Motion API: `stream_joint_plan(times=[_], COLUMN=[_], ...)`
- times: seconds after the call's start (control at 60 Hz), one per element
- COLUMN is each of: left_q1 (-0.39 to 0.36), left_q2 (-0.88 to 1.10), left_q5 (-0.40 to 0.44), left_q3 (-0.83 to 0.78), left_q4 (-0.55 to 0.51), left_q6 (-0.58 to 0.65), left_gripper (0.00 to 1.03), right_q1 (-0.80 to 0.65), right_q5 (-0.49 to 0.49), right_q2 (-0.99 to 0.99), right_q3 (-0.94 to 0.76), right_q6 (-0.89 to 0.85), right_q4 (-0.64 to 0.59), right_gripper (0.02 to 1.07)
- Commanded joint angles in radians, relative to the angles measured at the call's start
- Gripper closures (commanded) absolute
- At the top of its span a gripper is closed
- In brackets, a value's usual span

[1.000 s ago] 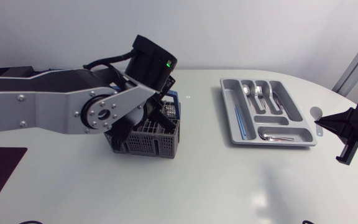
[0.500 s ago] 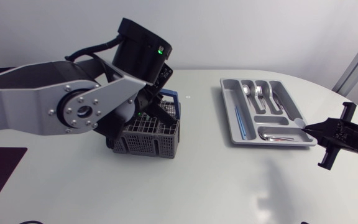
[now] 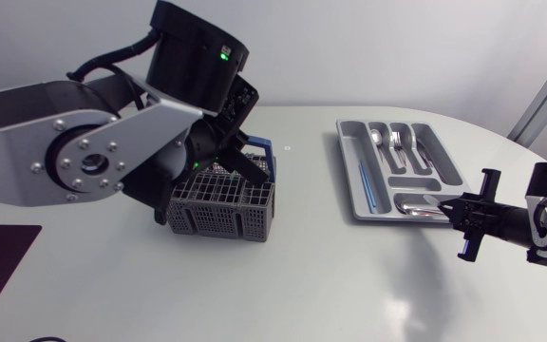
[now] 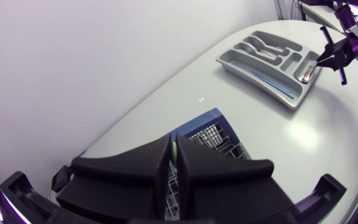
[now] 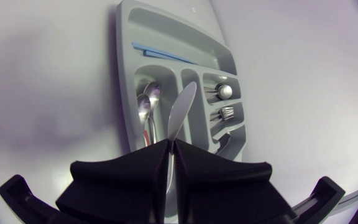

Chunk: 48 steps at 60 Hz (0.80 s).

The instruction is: Unload the cutlery basket into the drawer organizer.

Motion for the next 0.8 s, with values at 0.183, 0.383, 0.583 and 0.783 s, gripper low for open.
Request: stream_joint_plan(times=[0.183, 0.383, 0.583, 0.783], left_q1=[0.022, 0.056, 0.111, 0.160], left_q2=[-0.047, -0.048, -0.053, -0.041], left_q5=[0.052, 0.168, 0.305, 0.437], left_q3=[0.041, 0.049, 0.072, 0.084], left_q4=[-0.007, -0.007, -0.016, -0.016], left_q6=[-0.060, -0.119, -0.167, -0.222], left_gripper=[0.99, 0.99, 0.99, 0.99], right_q1=[0.050, 0.071, 0.068, 0.048], right_q5=[0.092, 0.132, 0.124, 0.037], right_q2=[0.132, 0.180, 0.068, -0.181], right_q3=[-0.037, -0.020, -0.032, -0.015], right_q6=[-0.093, -0.076, -0.007, 0.140], right_q4=[0.173, 0.253, 0.239, 0.019], right_gripper=[0.97, 0.55, 0.11, 0.11])
